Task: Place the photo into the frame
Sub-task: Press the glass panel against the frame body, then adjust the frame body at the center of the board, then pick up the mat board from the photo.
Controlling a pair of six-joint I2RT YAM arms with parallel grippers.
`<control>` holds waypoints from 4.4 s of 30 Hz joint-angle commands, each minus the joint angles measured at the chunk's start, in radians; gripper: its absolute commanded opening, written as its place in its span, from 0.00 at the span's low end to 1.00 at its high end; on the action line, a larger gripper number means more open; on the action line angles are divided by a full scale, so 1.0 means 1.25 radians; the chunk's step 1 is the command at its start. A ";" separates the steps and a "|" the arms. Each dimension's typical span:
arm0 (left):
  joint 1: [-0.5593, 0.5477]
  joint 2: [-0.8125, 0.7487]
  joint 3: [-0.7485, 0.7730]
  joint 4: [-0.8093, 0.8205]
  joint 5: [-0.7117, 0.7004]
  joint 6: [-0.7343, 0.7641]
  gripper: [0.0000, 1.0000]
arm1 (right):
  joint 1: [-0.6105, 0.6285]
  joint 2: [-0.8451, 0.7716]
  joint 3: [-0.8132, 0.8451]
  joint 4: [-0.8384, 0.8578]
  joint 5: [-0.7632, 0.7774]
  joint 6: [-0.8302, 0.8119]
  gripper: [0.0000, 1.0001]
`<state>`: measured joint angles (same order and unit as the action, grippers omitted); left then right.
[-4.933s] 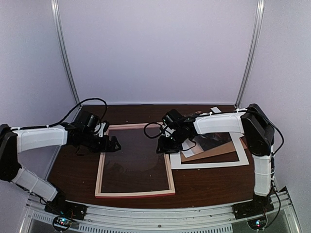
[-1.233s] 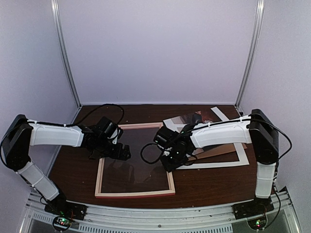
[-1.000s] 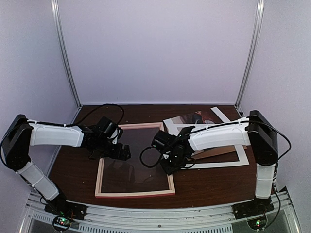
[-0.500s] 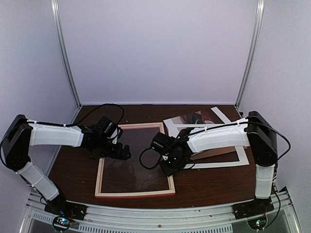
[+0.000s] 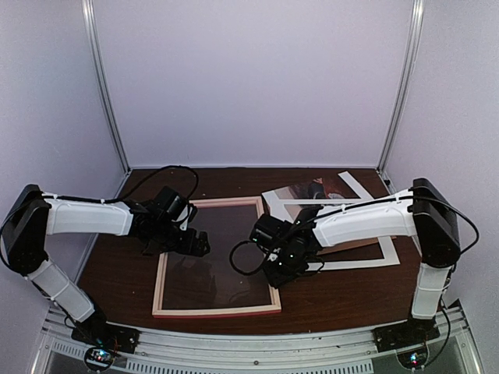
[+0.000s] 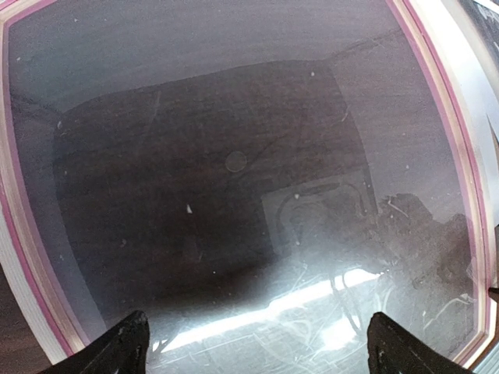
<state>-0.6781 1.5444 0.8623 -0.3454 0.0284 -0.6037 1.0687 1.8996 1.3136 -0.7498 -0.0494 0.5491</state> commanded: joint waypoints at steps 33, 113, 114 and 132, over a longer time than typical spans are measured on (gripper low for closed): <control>-0.005 -0.019 0.016 -0.026 -0.044 0.016 0.98 | 0.025 -0.049 0.015 0.015 0.062 0.010 0.45; 0.047 -0.016 0.221 -0.095 0.065 0.057 0.98 | -0.903 -0.395 -0.347 0.084 -0.025 -0.185 0.64; 0.034 0.000 0.232 -0.090 0.071 0.057 0.98 | -0.918 -0.396 -0.350 0.085 -0.030 -0.190 0.65; -0.164 0.371 0.563 -0.073 0.183 0.060 0.98 | -1.020 -0.293 -0.380 0.172 -0.178 -0.195 0.85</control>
<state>-0.8532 1.9438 1.4788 -0.4679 0.2081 -0.5228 -0.1955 1.4998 0.8310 -0.5785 -0.2260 0.3168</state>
